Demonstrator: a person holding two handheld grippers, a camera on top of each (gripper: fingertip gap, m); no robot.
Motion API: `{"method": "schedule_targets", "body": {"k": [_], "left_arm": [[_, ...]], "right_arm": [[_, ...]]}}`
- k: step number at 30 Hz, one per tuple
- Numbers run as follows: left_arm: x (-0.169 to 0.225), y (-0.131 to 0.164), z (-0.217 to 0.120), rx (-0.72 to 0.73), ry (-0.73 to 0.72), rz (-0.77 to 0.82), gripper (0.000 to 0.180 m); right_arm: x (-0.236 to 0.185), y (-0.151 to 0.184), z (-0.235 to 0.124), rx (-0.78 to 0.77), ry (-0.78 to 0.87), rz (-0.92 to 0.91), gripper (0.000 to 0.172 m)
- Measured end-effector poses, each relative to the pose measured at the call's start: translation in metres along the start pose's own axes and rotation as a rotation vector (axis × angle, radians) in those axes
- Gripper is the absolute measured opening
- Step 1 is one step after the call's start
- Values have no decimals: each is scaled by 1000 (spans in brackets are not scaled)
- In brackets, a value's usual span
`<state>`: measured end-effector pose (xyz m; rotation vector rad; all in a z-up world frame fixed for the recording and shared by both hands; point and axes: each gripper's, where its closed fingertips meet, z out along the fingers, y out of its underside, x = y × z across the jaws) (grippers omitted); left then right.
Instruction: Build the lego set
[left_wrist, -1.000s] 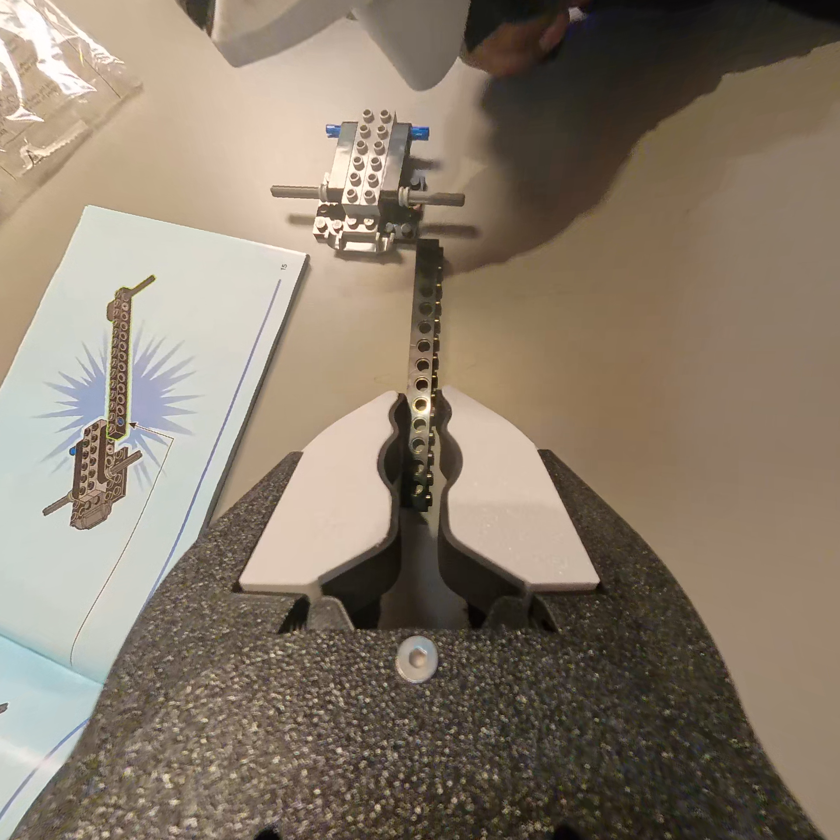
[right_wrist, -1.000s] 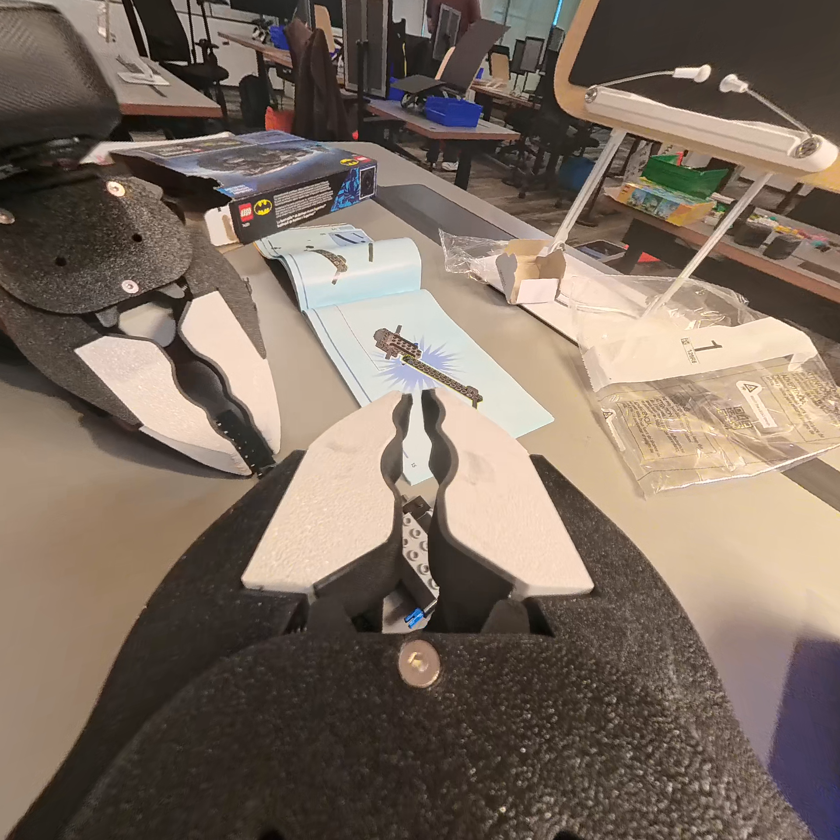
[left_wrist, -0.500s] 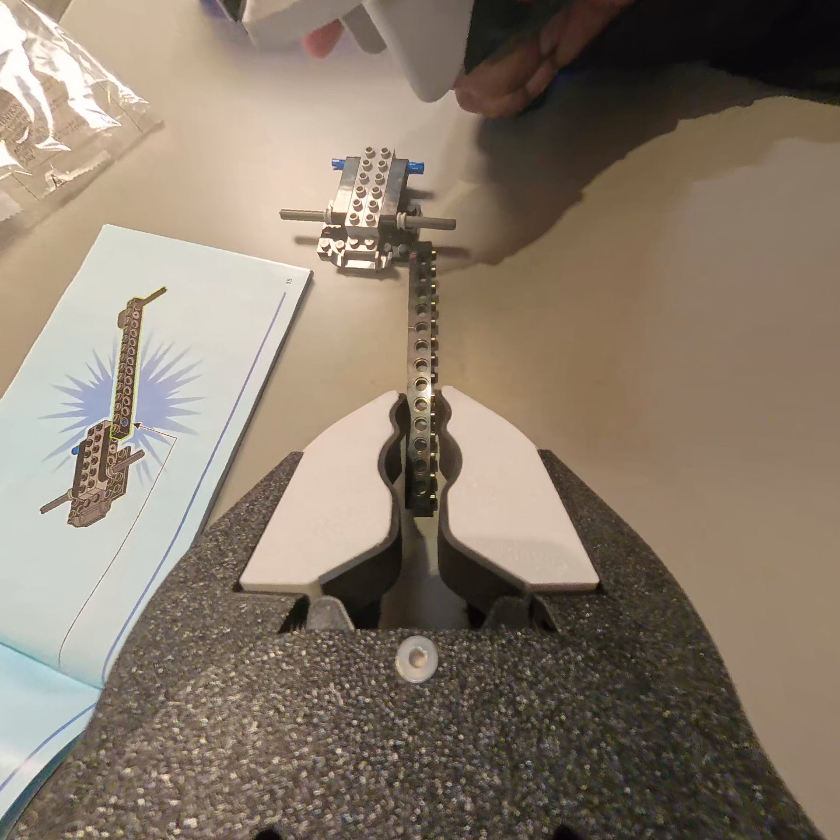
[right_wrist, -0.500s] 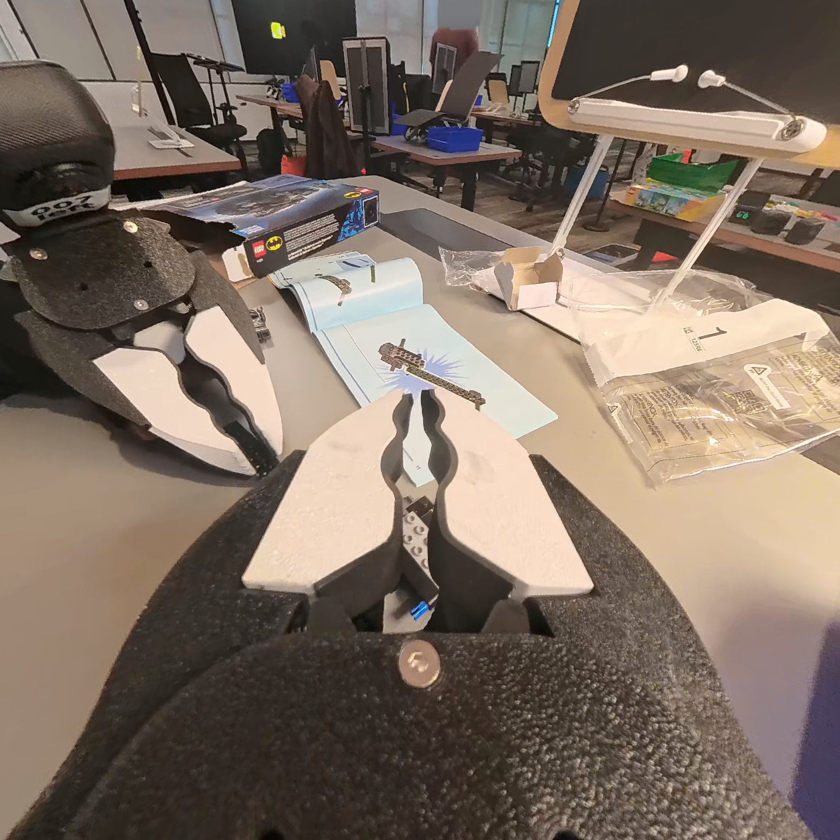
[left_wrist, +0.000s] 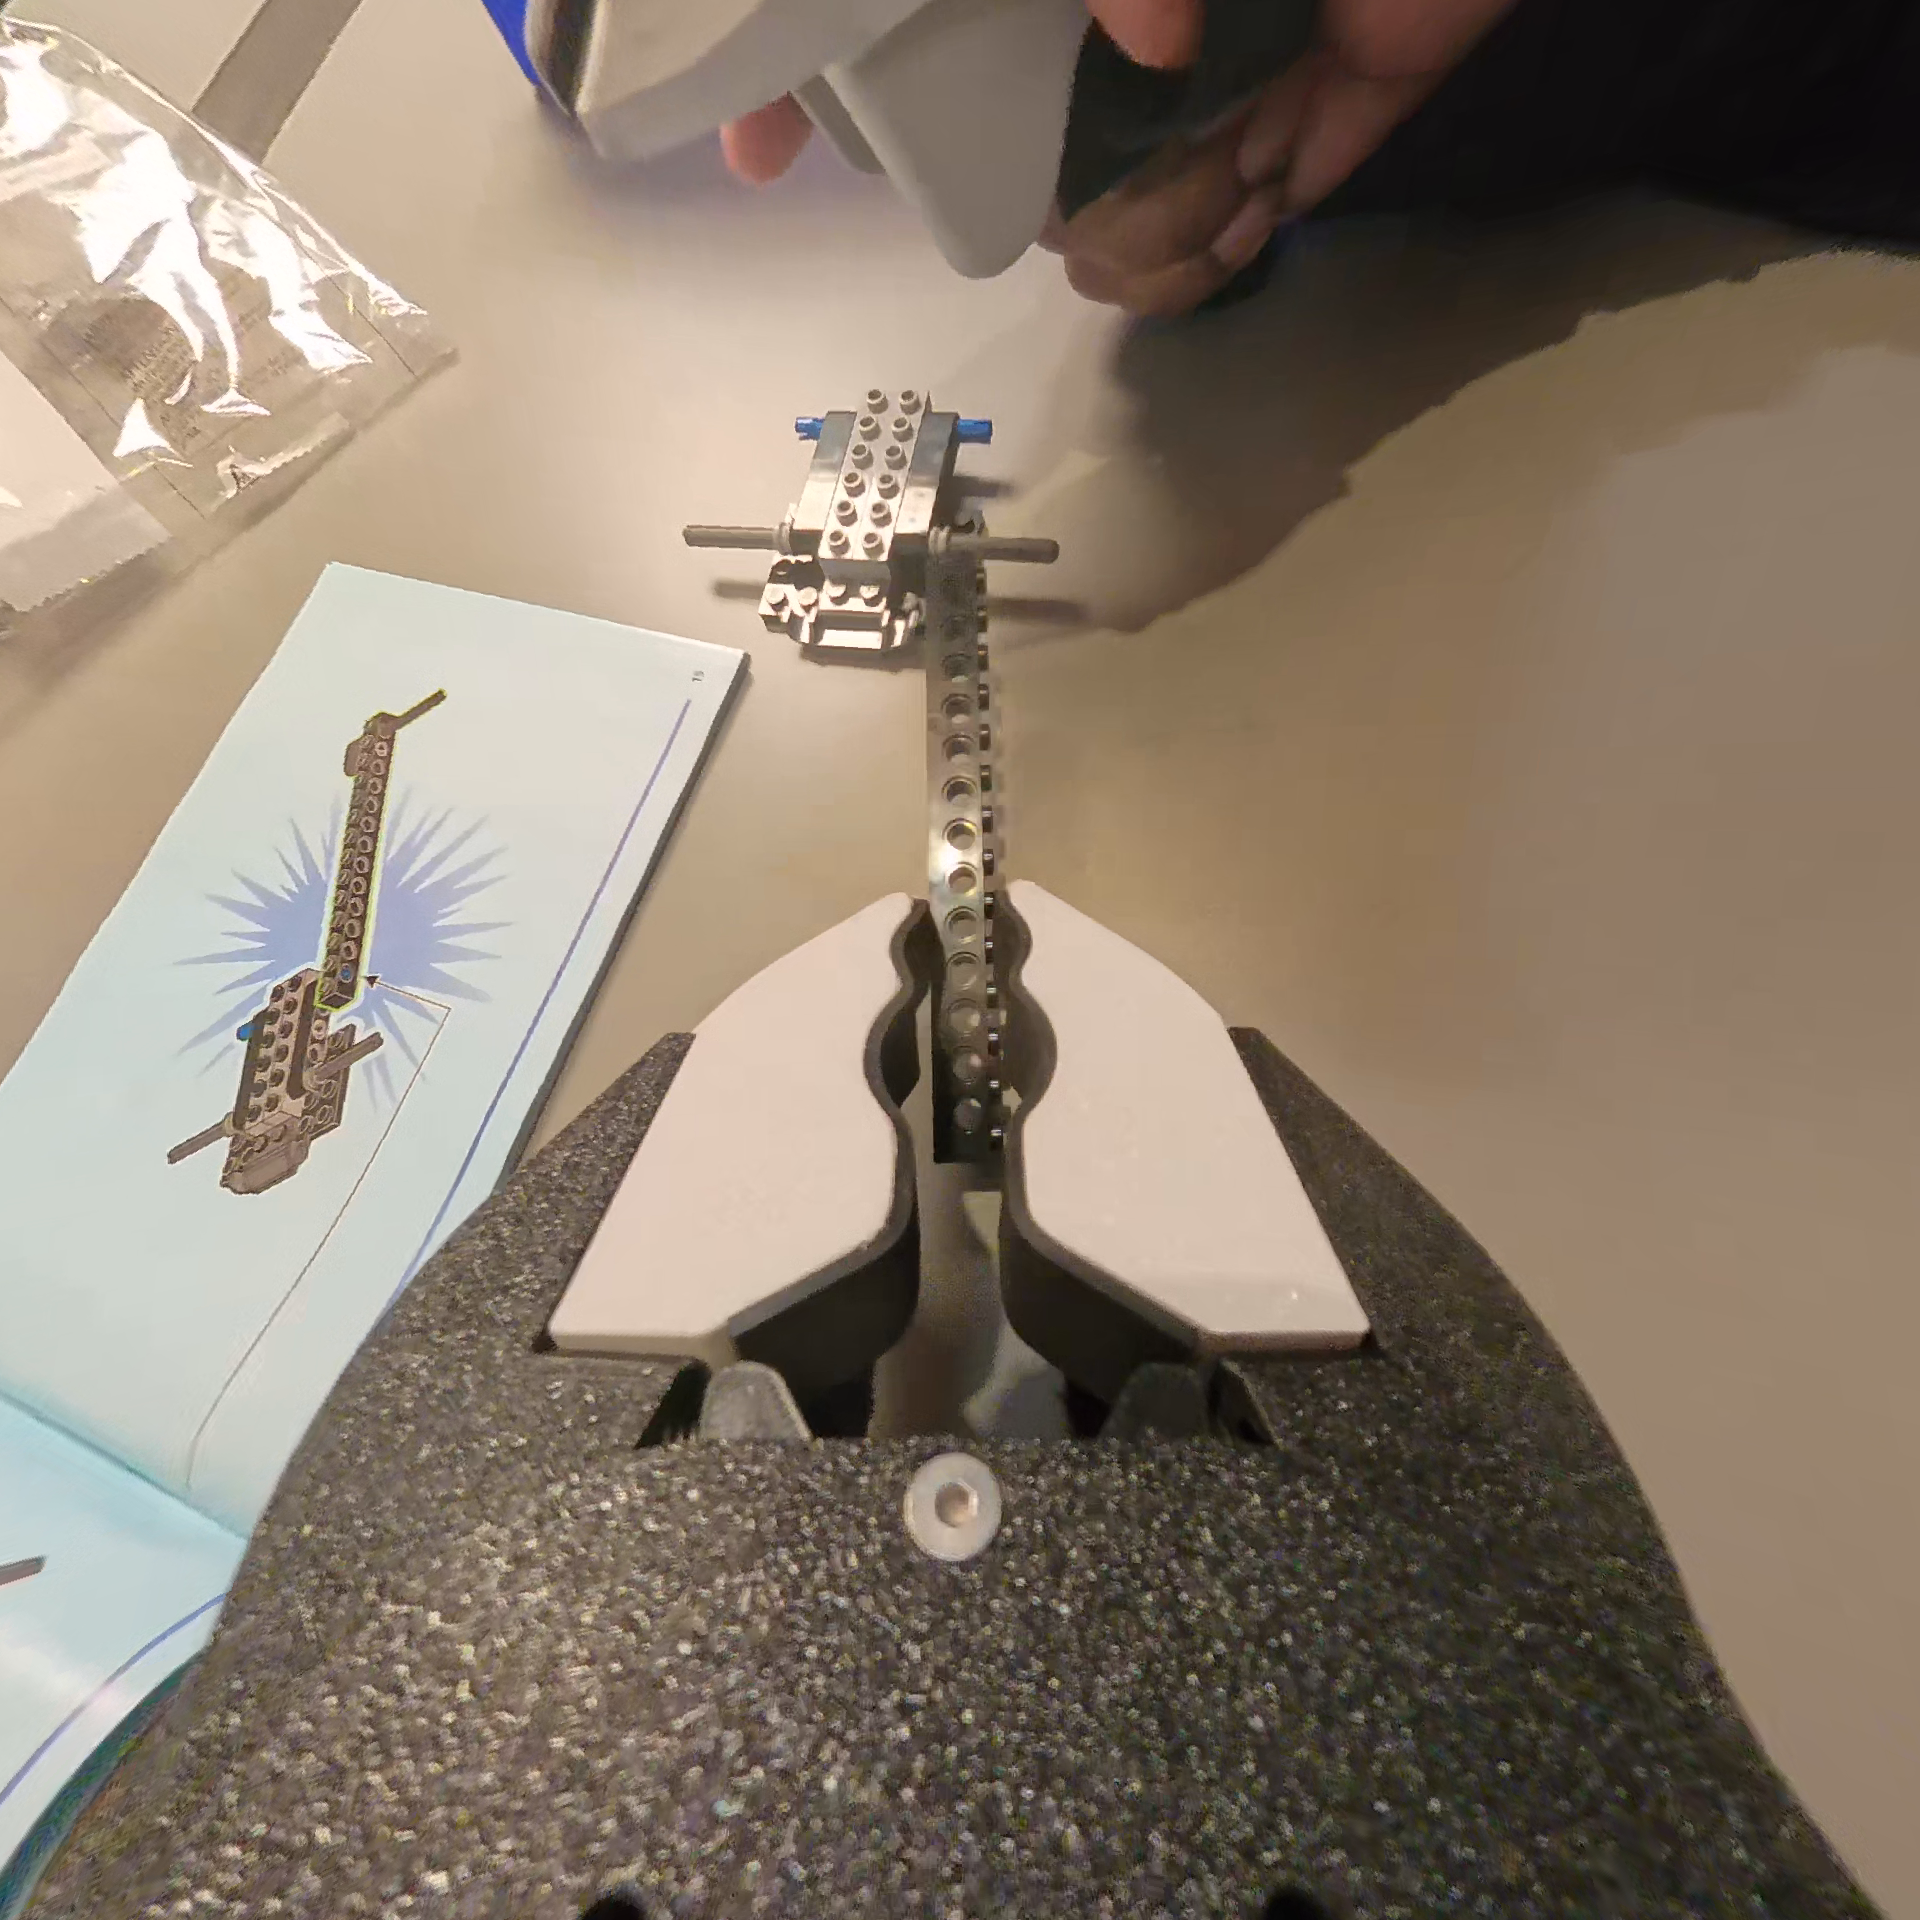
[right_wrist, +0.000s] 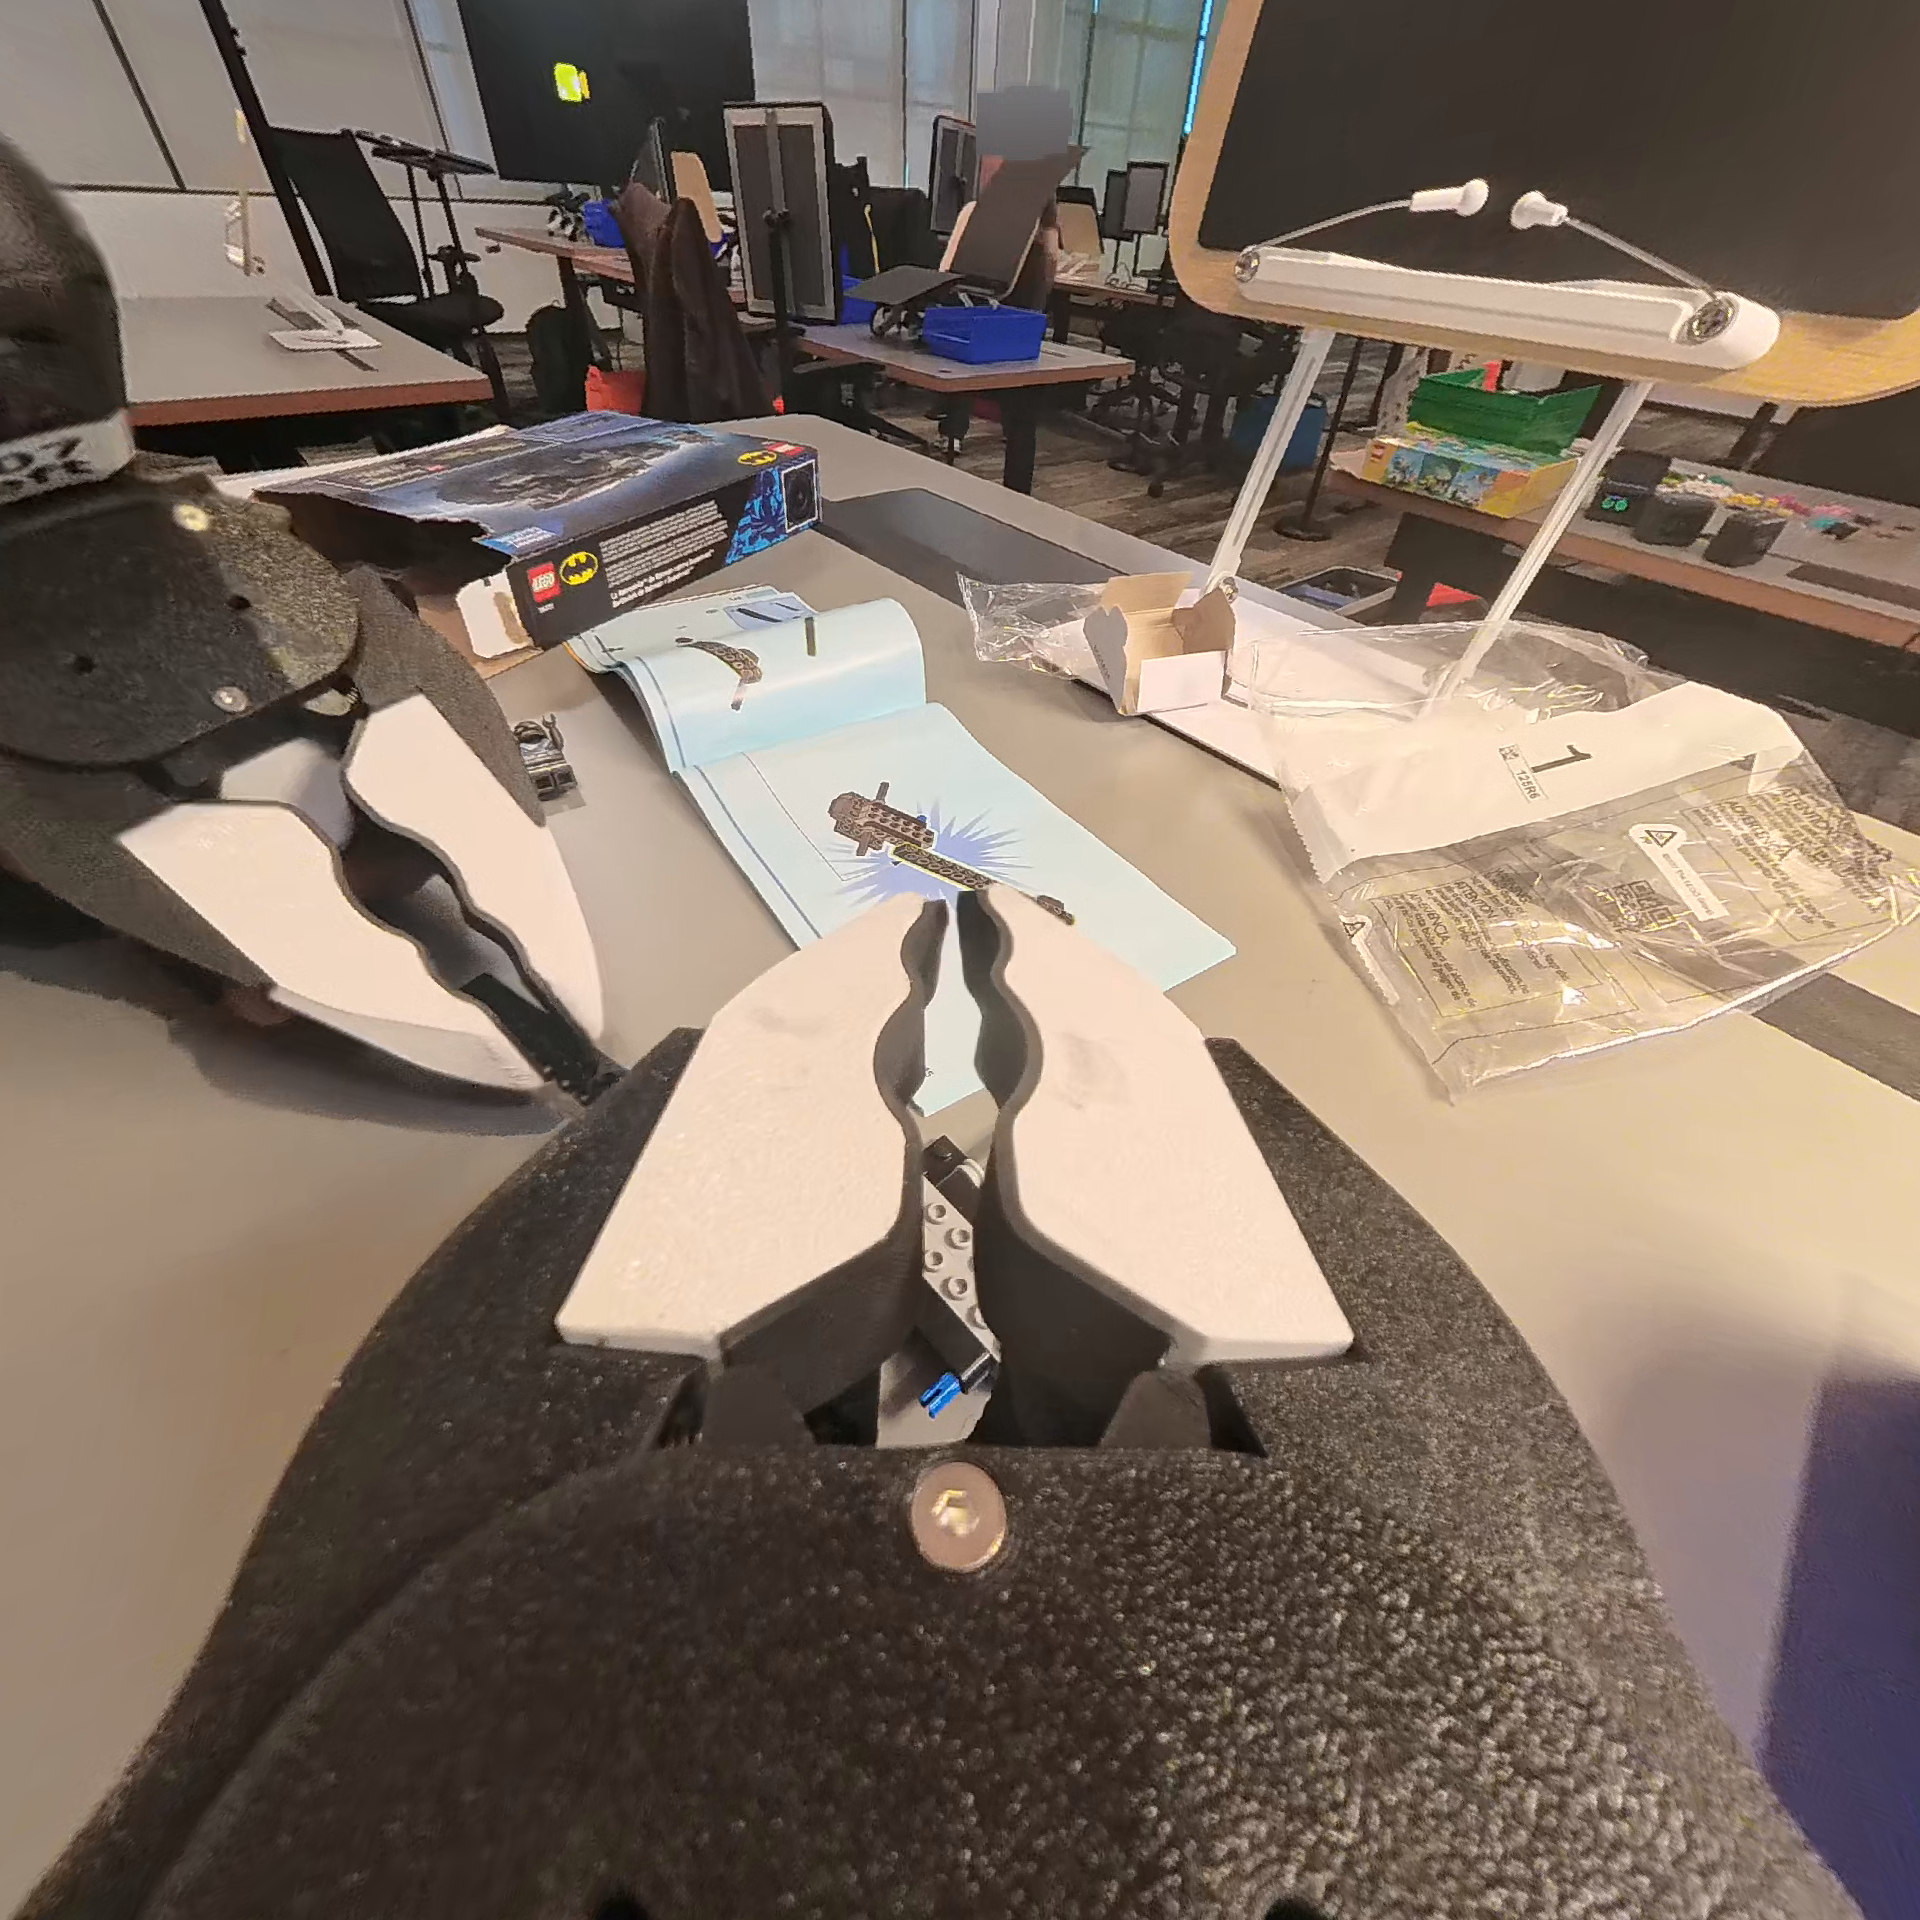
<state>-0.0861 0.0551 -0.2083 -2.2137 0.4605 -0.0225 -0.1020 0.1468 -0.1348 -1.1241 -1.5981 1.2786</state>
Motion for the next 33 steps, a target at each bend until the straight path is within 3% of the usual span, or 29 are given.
{"method": "schedule_targets", "body": {"k": [5, 13, 22, 33], "left_arm": [[18, -15, -5, 78, 132, -133, 11], [16, -8, -1, 29, 115, -180, 11], [20, -6, 3, 1, 63, -102, 11], [14, 0, 2, -23, 61, -179, 11]], "right_arm": [[-3, 1, -1, -5, -27, 18, 4], [-8, 0, -10, 13, -38, 28, 3], [-13, 1, -11, 5, -16, -22, 4], [-13, 3, -9, -10, -49, 13, 5]]}}
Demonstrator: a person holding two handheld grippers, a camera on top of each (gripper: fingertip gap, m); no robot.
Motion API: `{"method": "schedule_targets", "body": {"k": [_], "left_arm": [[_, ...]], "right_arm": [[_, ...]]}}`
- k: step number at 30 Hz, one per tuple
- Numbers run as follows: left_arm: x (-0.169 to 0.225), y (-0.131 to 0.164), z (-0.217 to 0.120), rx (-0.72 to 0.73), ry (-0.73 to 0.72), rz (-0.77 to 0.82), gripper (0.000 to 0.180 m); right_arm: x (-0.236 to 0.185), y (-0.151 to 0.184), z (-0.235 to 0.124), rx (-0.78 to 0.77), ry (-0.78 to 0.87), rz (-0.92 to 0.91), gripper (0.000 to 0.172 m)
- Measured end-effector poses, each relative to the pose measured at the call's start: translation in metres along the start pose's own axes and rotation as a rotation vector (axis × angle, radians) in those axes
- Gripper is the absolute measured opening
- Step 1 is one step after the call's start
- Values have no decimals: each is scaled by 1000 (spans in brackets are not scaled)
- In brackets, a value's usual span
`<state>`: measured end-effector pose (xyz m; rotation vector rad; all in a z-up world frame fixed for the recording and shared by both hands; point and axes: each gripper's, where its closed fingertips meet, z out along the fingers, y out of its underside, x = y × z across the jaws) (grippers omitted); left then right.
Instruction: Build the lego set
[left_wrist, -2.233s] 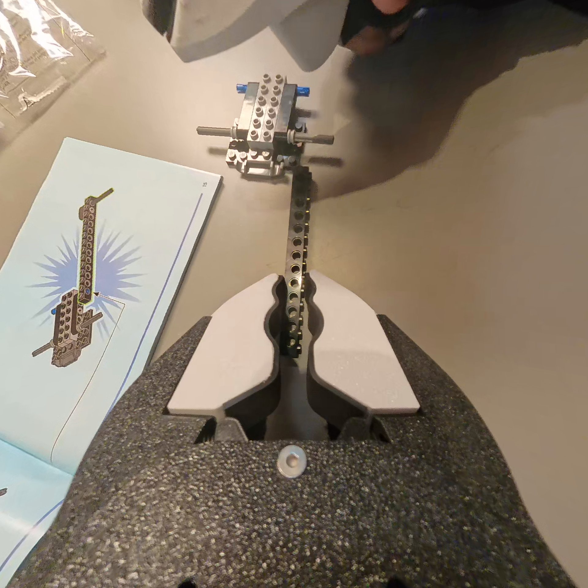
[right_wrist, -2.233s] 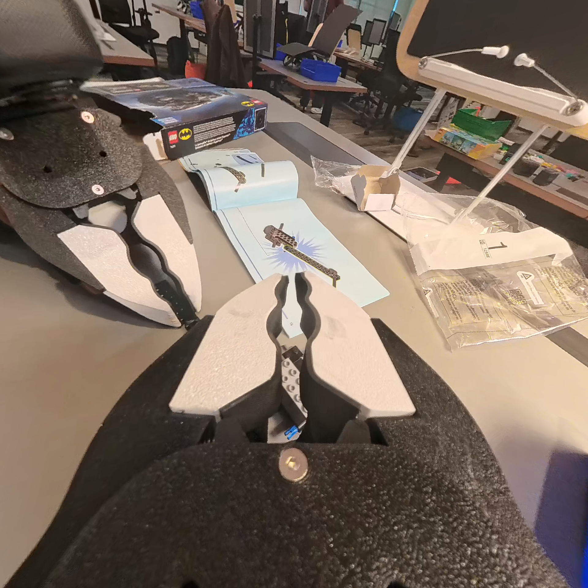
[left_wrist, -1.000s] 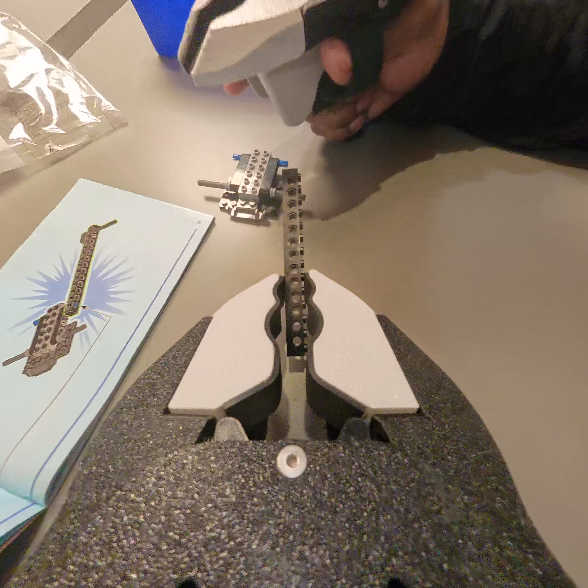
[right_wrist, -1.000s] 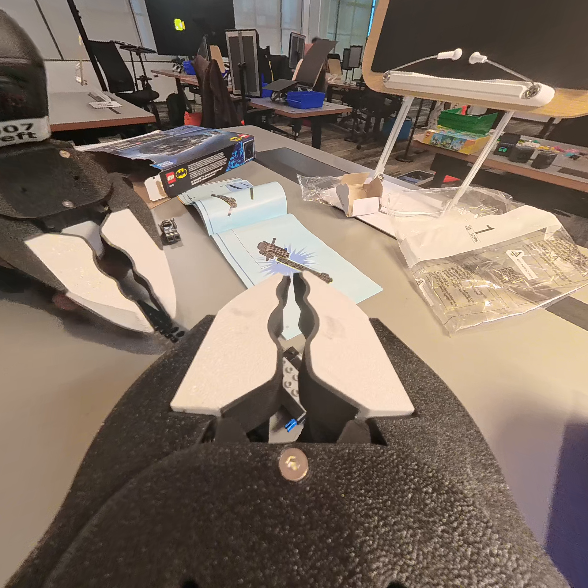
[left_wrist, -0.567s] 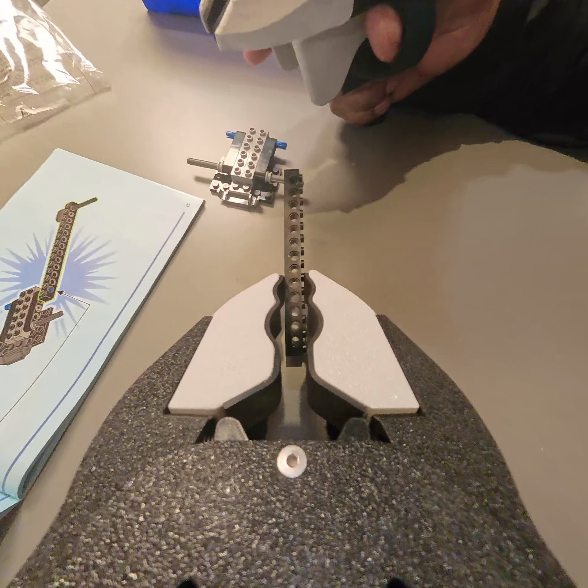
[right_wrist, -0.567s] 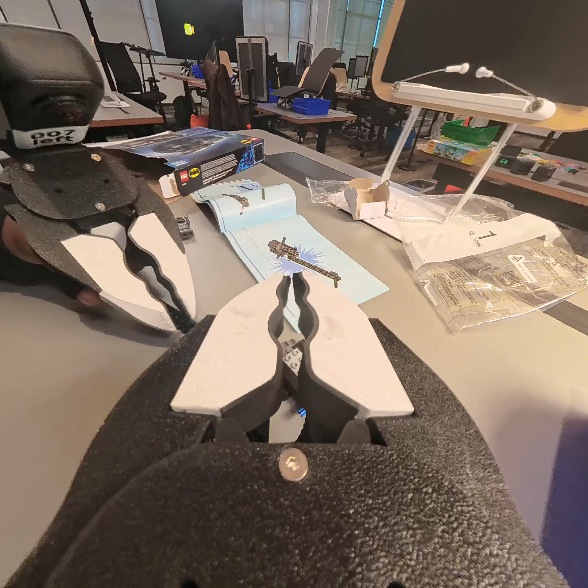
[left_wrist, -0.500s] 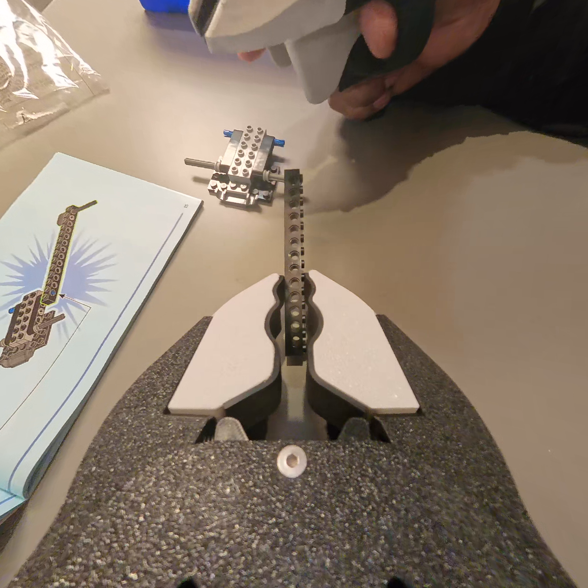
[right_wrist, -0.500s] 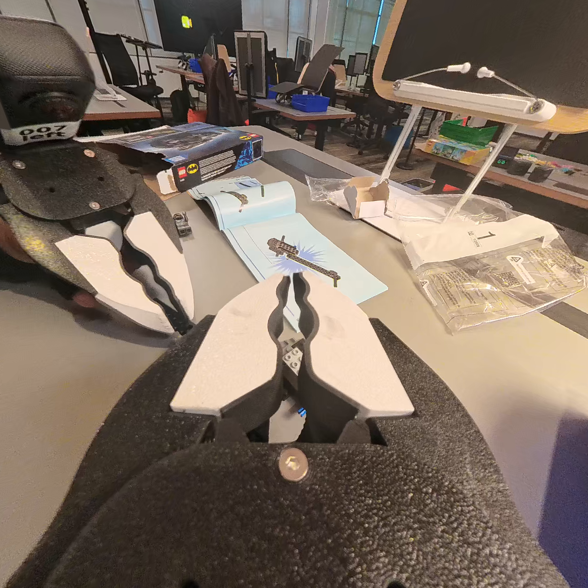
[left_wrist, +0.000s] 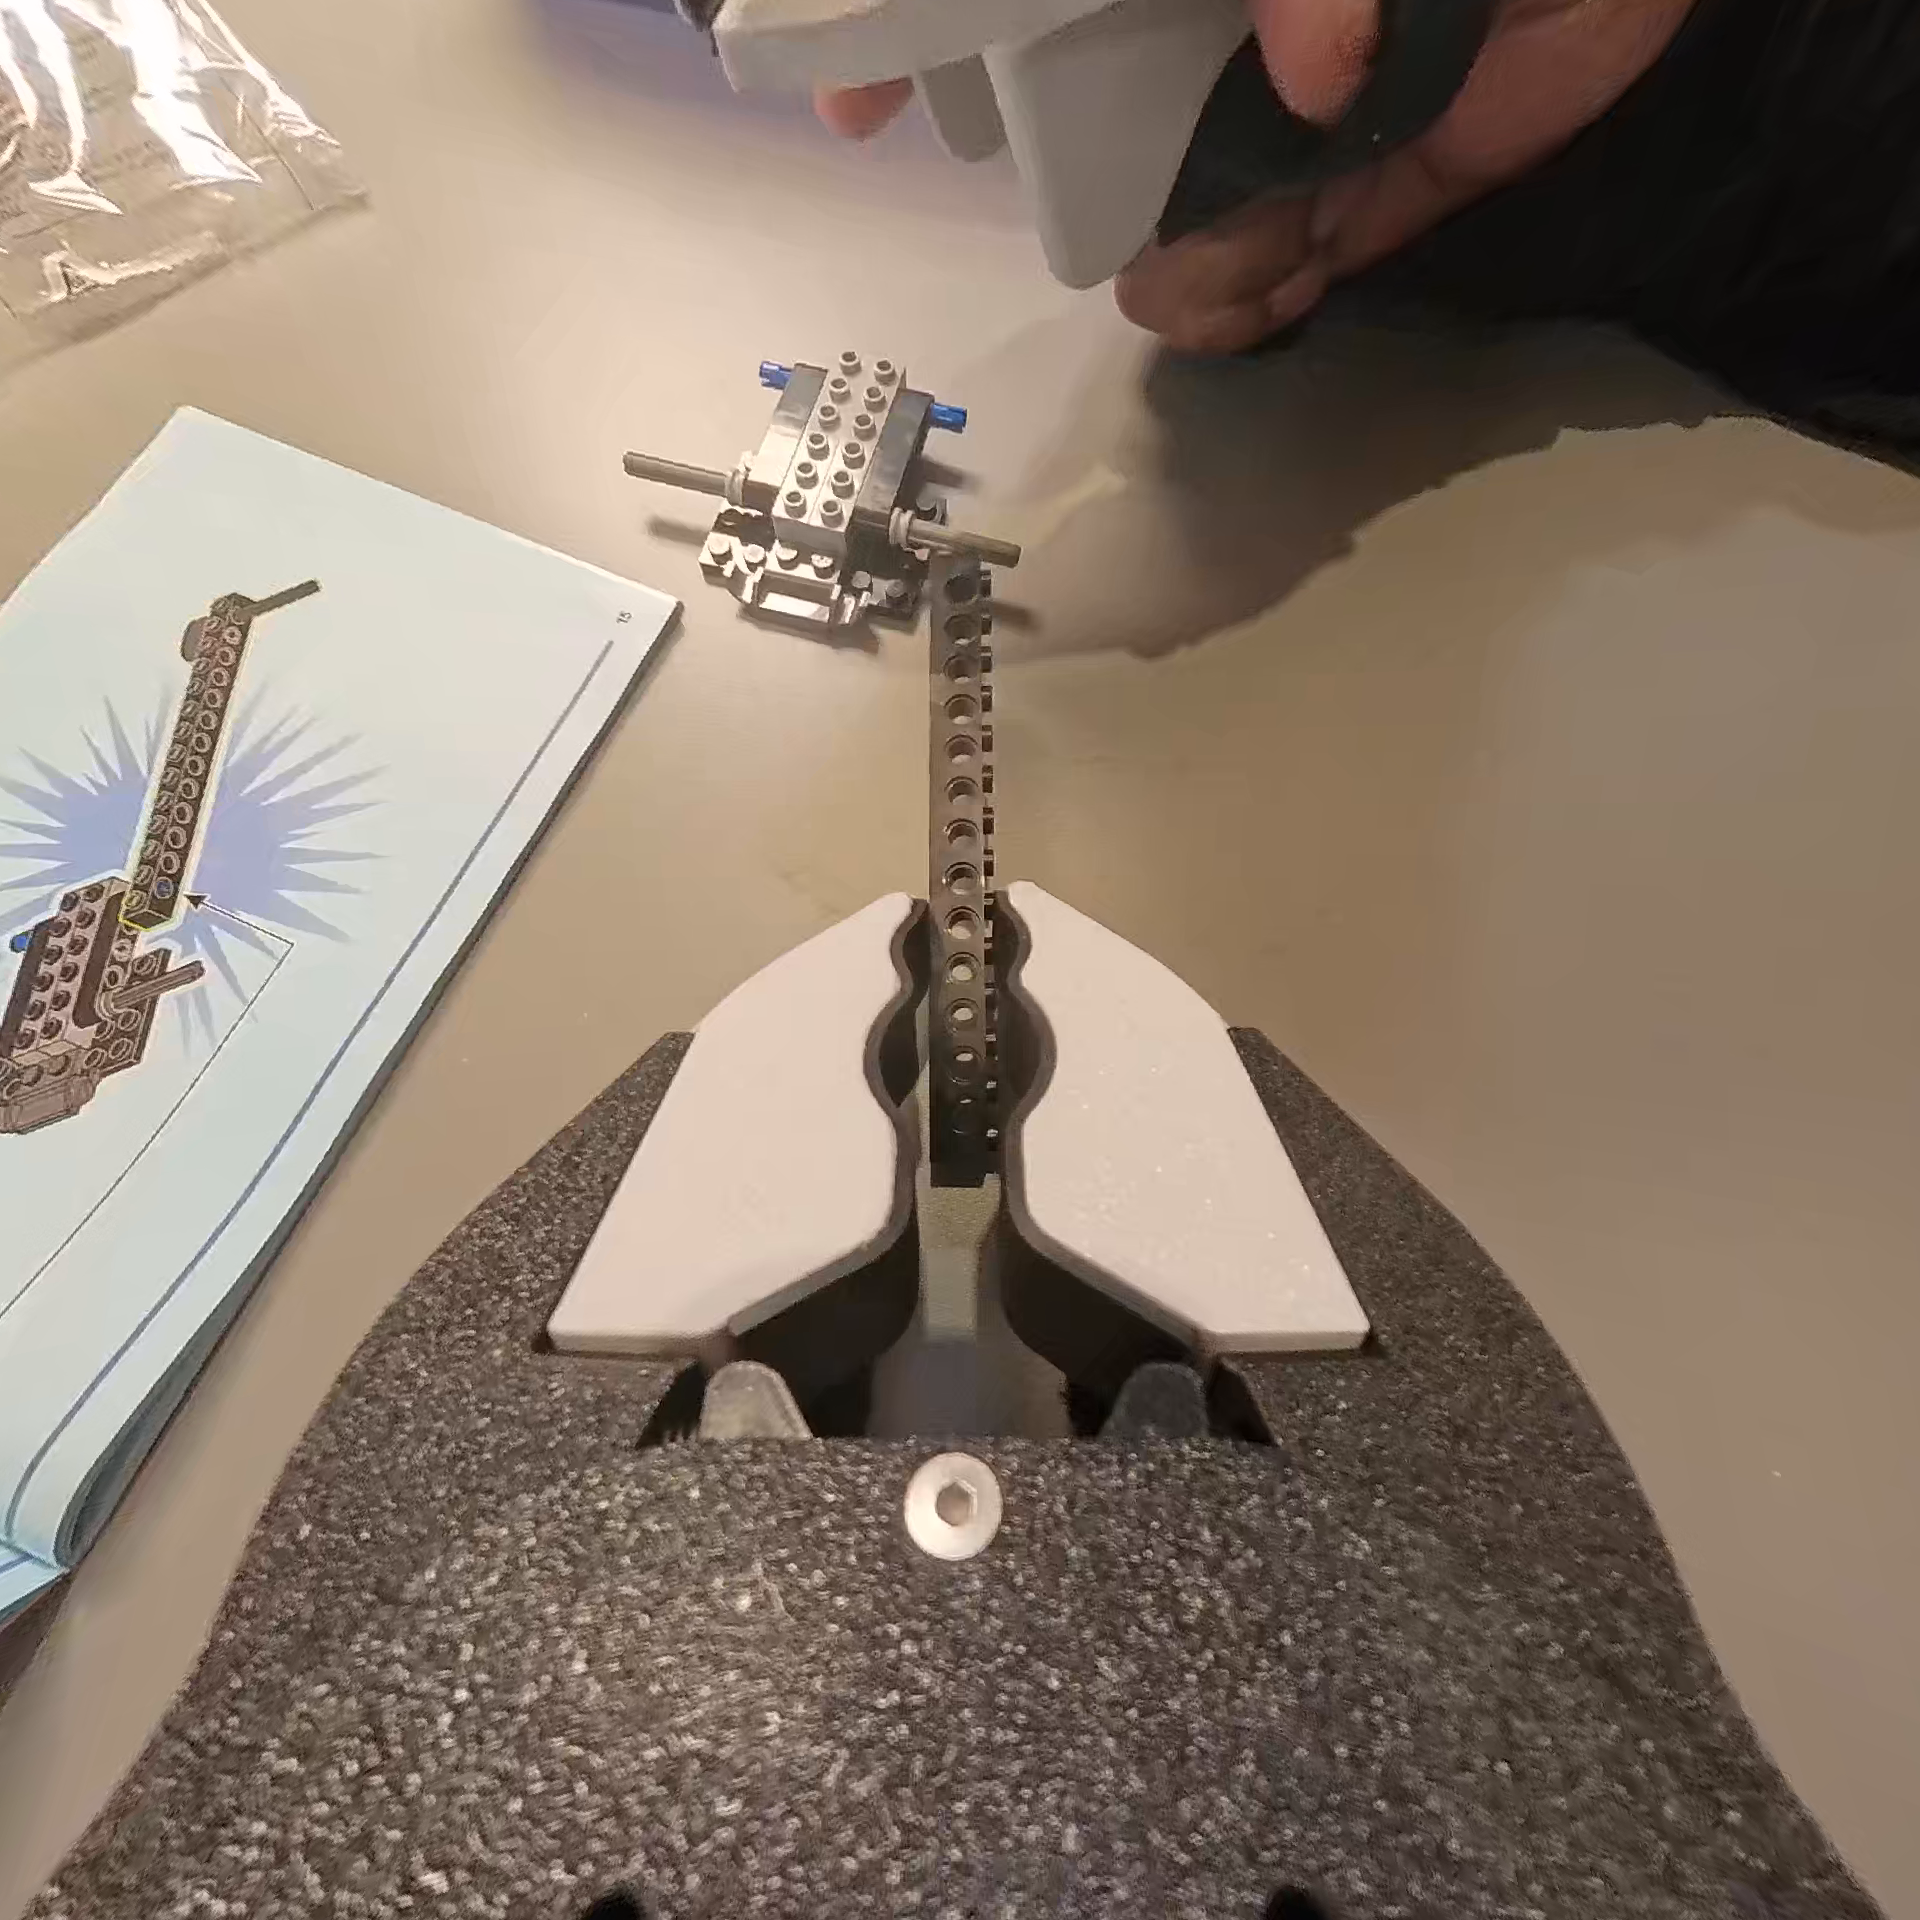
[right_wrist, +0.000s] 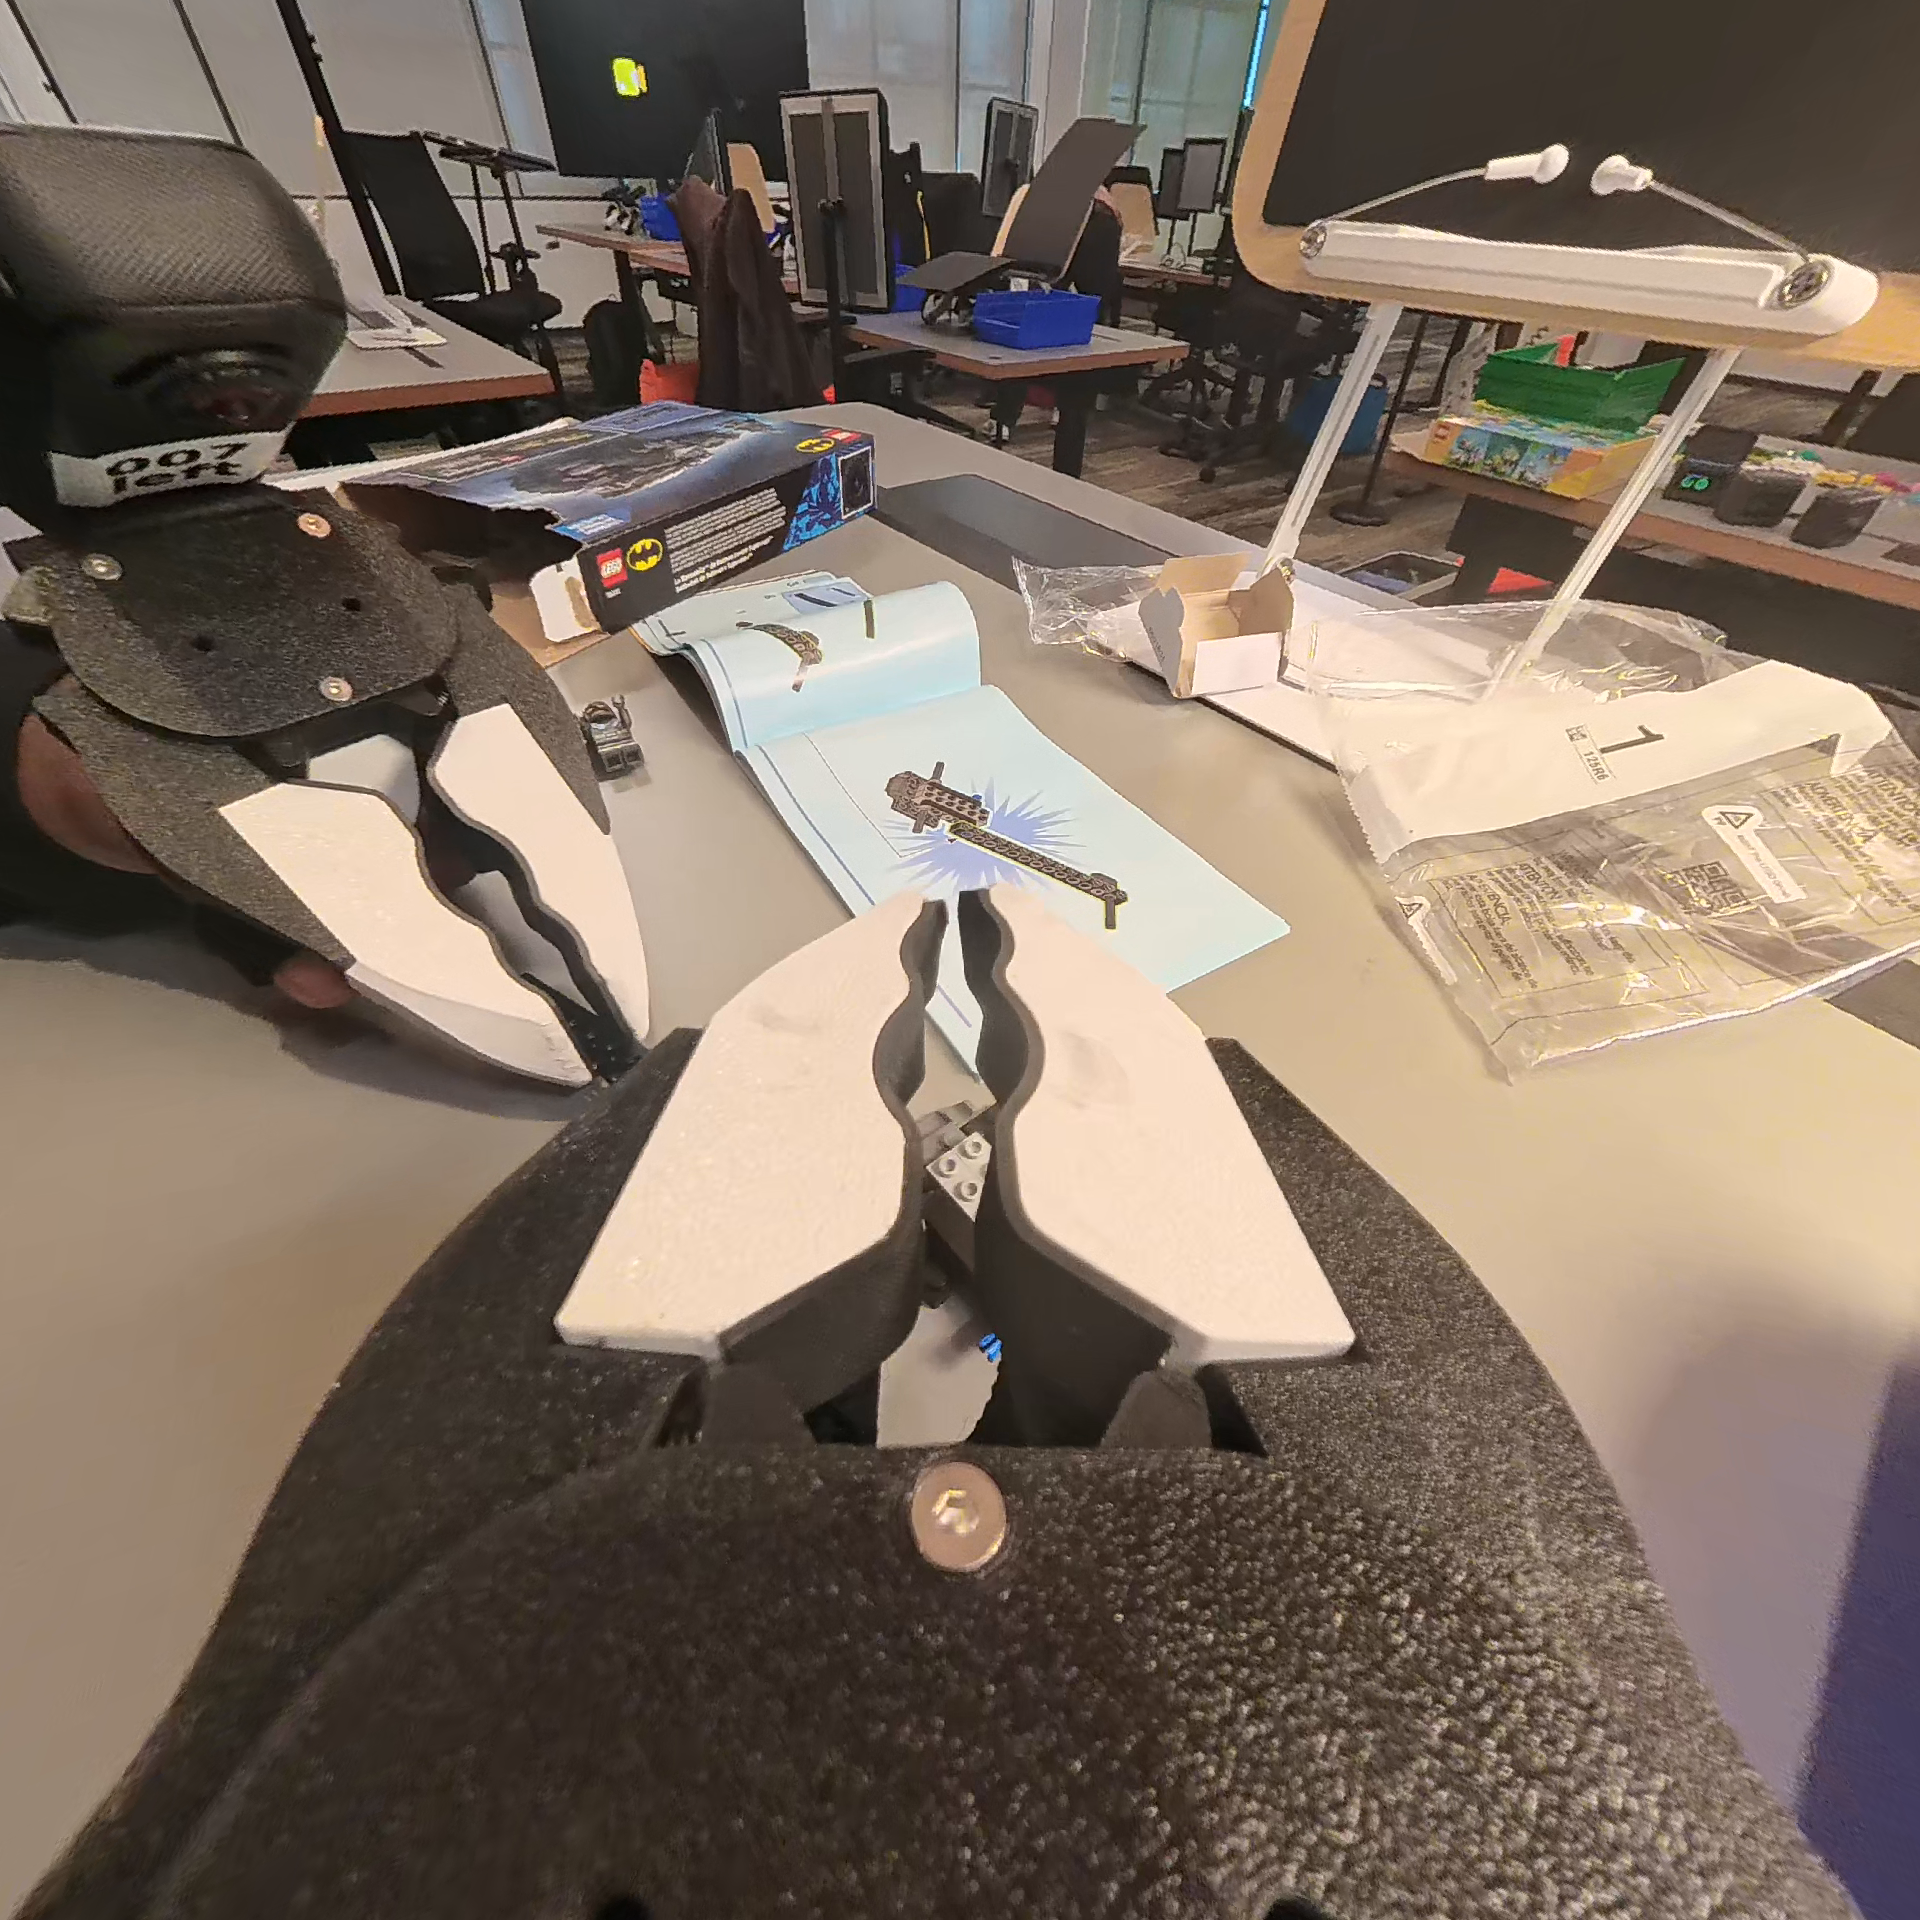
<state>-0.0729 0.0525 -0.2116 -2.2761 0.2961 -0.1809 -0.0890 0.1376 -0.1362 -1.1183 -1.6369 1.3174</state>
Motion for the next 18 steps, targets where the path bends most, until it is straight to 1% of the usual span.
{"method": "schedule_targets", "body": {"k": [10, 18], "left_arm": [[2, 1, 1, -6, 6, 14, 11], [4, 6, 4, -44, 1, 29, 11]], "right_arm": [[3, 0, -1, 5, -8, 34, 5], [3, 1, 0, -9, 8, 25, 5]]}}
